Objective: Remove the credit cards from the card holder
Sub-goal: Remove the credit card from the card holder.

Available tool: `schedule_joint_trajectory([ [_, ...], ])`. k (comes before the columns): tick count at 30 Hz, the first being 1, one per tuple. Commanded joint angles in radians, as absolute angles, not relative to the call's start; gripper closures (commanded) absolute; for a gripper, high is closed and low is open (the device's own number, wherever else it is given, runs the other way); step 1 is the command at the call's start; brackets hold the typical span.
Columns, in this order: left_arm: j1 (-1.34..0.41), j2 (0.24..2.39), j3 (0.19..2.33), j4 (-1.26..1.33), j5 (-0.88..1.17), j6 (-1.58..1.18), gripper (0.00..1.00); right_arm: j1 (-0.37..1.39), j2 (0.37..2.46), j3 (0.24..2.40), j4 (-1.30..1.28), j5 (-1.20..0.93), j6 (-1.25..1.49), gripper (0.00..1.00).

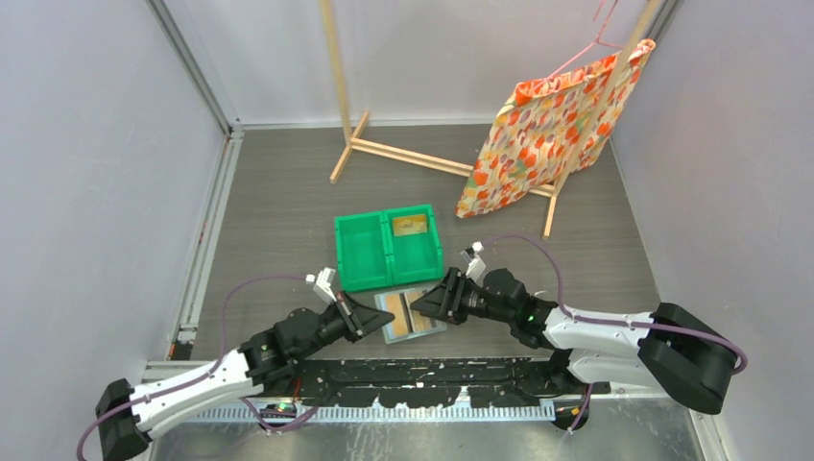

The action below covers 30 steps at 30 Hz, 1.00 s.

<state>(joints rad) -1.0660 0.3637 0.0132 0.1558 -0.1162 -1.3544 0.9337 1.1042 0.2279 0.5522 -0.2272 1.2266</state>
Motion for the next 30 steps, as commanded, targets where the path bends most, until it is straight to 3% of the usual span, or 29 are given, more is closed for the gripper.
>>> schedule_joint_trajectory([
  [1, -1.061, 0.214, 0.007, 0.058, -0.151, -1.36, 0.99, 0.93, 1.107, 0.236, 0.636, -0.277, 1.257, 0.42],
  [10, -1.061, 0.08, 0.011, -0.054, -0.157, -1.363, 0.99, 0.931, 1.094, 0.243, 0.706, -0.323, 1.27, 0.42],
  [30, -1.061, 0.365, 0.12, 0.183, -0.086, -1.316, 0.99, 0.931, 1.26, 0.248, 0.923, -0.376, 1.312, 0.42],
])
